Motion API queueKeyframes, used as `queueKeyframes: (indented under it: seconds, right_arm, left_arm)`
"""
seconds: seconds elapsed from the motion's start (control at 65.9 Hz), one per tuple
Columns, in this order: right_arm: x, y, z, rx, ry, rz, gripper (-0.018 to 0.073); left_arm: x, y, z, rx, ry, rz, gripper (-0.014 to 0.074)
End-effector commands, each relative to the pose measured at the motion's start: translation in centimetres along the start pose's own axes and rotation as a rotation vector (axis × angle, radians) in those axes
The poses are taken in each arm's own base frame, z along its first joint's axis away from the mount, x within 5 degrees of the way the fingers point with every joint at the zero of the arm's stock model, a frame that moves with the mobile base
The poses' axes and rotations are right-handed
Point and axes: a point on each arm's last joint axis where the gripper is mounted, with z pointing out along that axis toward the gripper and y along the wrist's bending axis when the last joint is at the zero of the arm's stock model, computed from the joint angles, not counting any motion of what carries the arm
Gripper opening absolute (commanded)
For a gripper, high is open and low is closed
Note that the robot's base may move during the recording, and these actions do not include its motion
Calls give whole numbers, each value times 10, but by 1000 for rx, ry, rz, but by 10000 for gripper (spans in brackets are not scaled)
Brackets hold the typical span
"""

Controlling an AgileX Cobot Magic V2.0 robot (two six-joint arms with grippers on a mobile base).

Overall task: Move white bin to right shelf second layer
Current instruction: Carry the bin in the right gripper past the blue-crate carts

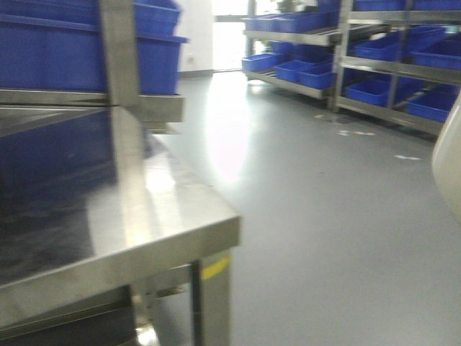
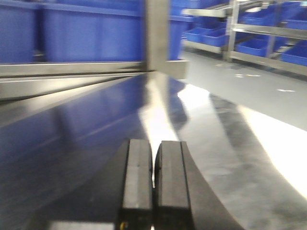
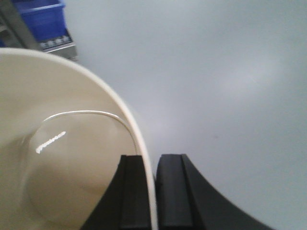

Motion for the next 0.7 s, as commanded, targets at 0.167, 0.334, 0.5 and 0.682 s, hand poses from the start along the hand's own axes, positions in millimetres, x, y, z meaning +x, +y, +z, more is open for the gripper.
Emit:
queueKeyframes:
  seconds: [0.167,0.334,0.5,0.682]
  right_arm:
    - [-16,1,-5,-4,-115,-4,46]
    - [-16,1,-5,-4,-115,-4,46]
    - [-16,1,-5,-4,-115,-4,46]
    - [-16,1,-5,-4,-115,-4,46]
  left_arm:
    - [4,0,1,3,-65,-3,85]
    - [4,0,1,3,-65,-3,85]
    - [4,0,1,3,-65,-3,85]
    - [4,0,1,3,-65,-3,85]
